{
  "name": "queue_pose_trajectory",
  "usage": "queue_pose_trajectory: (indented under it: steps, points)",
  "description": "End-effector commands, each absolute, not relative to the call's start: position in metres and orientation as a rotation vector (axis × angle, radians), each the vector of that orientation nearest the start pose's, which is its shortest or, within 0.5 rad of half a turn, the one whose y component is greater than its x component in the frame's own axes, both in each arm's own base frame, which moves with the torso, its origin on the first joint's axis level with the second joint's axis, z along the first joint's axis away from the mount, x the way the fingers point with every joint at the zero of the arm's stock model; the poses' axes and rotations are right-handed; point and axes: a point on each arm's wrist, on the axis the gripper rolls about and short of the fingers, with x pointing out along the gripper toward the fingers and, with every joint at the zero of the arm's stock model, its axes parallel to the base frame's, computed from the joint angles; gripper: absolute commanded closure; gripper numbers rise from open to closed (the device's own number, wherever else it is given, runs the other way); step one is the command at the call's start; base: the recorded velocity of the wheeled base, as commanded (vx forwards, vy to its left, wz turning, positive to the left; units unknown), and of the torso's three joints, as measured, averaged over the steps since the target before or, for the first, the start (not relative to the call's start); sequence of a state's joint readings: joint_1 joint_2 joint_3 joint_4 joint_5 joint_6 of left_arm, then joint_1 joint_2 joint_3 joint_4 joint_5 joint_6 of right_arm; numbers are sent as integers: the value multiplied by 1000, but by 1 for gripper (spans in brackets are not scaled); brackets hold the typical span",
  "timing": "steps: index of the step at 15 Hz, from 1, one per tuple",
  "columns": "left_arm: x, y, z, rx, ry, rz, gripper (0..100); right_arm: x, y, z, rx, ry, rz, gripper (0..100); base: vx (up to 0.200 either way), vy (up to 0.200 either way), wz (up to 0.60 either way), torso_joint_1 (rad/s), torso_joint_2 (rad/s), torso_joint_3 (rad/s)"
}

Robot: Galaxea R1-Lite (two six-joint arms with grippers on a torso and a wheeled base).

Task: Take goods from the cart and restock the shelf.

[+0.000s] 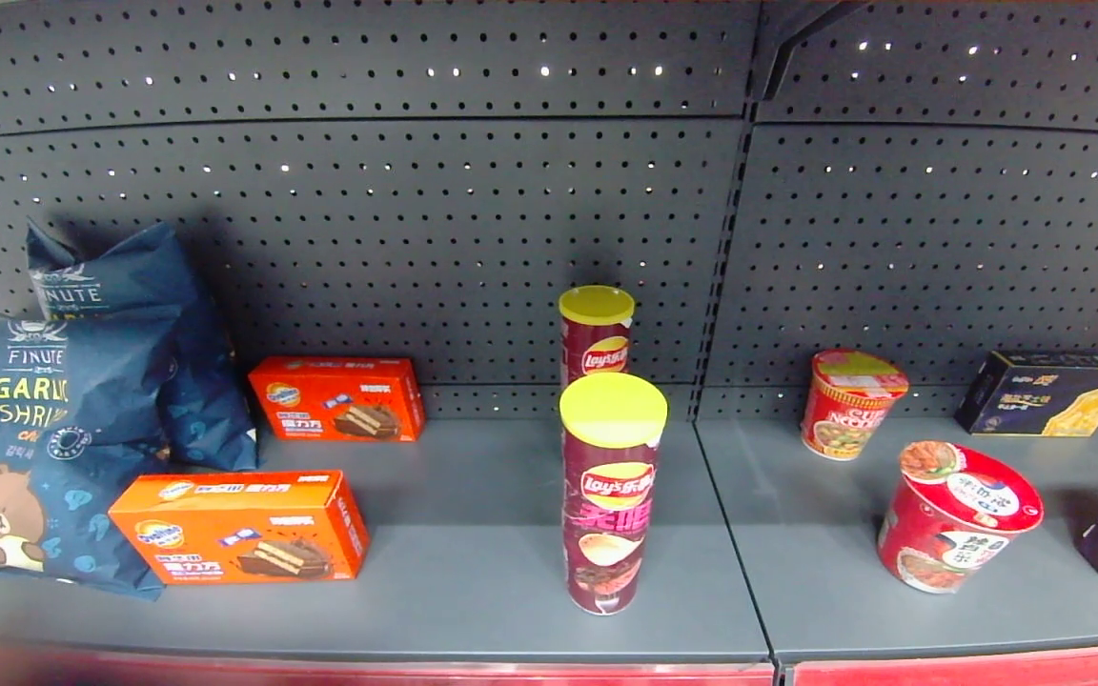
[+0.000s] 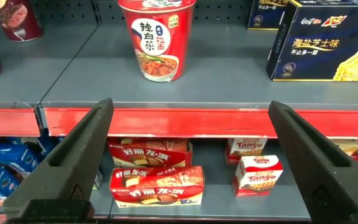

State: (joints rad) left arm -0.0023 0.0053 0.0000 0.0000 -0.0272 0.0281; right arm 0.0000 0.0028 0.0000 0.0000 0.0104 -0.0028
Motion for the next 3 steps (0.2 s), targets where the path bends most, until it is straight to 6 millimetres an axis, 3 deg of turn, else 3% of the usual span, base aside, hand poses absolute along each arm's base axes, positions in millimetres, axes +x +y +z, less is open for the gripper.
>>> queue_pose_trajectory:
  steps: [1, 3]
  points:
    - [-22, -1, 76, 29, 4, -29, 0, -22, 0, 76, -3, 5, 11, 0, 0, 0, 0, 0, 0, 0]
    - [-22, -1, 76, 29, 4, -29, 0, -22, 0, 76, -2, 5, 11, 0, 0, 0, 0, 0, 0, 0]
